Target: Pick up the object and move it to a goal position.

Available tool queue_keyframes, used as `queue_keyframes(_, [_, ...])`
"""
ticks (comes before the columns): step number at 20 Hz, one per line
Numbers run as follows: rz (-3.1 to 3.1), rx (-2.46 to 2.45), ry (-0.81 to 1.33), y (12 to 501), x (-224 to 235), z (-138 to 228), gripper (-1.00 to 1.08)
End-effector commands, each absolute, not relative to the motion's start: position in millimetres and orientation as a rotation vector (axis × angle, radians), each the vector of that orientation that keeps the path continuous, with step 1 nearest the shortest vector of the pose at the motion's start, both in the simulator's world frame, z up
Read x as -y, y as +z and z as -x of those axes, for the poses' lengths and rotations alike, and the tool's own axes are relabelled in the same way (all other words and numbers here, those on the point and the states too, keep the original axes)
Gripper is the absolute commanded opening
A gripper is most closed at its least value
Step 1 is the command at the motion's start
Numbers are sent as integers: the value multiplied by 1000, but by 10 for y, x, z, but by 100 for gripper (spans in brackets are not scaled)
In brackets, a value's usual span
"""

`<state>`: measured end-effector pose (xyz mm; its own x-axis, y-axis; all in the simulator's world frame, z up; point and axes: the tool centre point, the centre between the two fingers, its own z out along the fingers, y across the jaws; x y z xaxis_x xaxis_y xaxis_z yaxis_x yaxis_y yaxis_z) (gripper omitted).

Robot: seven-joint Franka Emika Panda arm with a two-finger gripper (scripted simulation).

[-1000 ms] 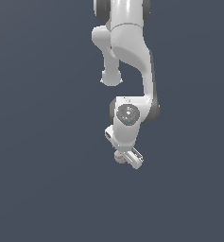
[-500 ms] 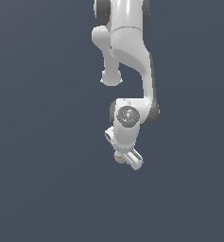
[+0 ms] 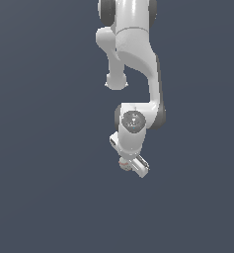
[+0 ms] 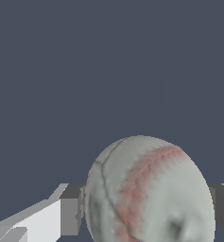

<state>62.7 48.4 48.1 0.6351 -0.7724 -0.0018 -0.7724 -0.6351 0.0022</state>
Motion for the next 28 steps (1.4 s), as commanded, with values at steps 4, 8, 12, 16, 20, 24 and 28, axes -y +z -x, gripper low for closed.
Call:
queue_keyframes(4, [-2840,1342,-1,611,-454,-590,-100])
queue_keyframes(8, [-2841,1342,-1,784,-408,-524,-100])
queue_keyframes(12, [-2841,1343,-2,1035,-341,-429,-100])
queue_keyframes(16, [-2841,1344,-3,1369,-253,-303,-100])
queue_keyframes(20, [-2842,1344,-3,1754,-152,-160,-100])
queue_keyframes(24, [-2842,1344,-3,2161,-44,-11,-100])
queue_keyframes(28, [-2842,1345,-3,2599,74,147,-100])
